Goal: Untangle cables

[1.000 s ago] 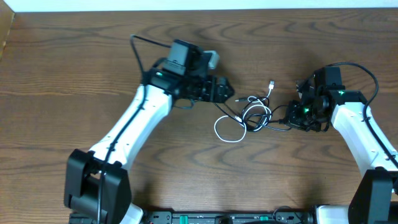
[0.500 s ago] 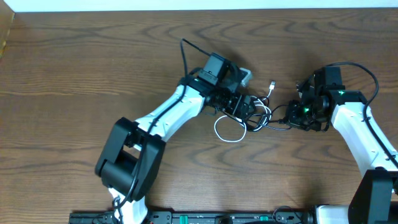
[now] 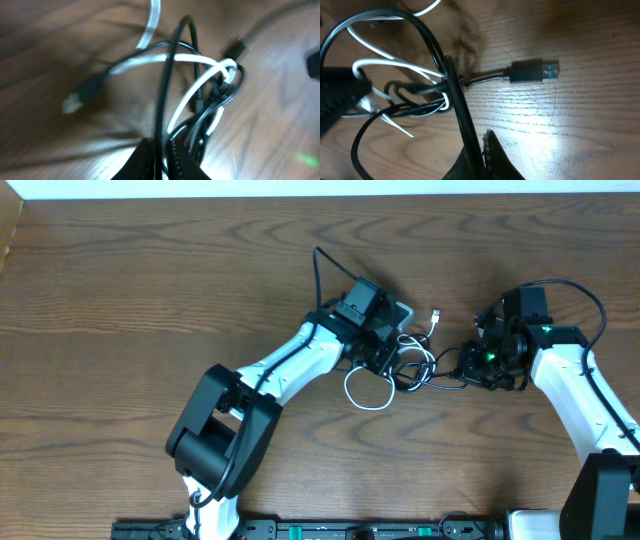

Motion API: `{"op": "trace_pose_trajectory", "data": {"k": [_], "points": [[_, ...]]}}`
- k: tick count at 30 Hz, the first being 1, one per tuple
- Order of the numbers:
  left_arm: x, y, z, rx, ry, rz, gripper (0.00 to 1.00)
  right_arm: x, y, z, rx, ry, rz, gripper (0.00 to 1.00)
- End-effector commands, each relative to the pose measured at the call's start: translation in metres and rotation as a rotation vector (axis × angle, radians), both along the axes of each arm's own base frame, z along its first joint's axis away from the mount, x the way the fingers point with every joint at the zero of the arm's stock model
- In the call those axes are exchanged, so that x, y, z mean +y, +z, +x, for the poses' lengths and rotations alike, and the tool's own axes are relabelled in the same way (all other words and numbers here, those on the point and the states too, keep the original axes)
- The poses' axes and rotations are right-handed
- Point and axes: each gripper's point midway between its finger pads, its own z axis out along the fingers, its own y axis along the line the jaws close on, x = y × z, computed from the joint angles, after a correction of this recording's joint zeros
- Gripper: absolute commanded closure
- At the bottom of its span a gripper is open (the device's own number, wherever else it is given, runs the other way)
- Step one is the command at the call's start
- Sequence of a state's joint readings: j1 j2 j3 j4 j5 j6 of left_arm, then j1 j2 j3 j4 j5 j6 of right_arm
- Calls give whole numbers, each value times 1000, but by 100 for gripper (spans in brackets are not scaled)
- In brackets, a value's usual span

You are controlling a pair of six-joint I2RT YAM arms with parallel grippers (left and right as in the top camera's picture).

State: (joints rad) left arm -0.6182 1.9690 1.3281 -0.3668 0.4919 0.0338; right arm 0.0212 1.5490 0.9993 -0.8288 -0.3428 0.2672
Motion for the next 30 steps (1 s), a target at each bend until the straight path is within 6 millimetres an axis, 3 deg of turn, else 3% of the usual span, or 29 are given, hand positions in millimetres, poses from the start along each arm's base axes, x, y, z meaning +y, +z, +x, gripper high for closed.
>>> {"op": "trace_pose_trajectory", "data": {"k": [1,4,7,11,12,19,22,26,30], "points": [[25,44,30,-51,178,-31,92,1,5,3,-17,-11,6,99],[50,83,34,-40,294,-73,93,-2,3,0,3,-33,4,99],[99,111,14,32,396,-34,93,-7,0,-7,35,-48,-20,99],[128,103,-3,131,449,35,93,-12,-1,-9,57,-93,-39,99],[144,95,-6,167,488,85,92,-18,-3,-10,73,-130,-62,99],[206,67,-5,183,688,340,93,-40,-8,-16,107,-207,-155,99],[209,59,-7,190,691,369,92,-40,-8,-15,104,-207,-154,99],[197,55,-11,233,658,334,92,-39,-8,-16,105,-205,-154,98],[170,61,-12,249,556,224,72,-33,-6,-14,93,-162,-120,94]]}}
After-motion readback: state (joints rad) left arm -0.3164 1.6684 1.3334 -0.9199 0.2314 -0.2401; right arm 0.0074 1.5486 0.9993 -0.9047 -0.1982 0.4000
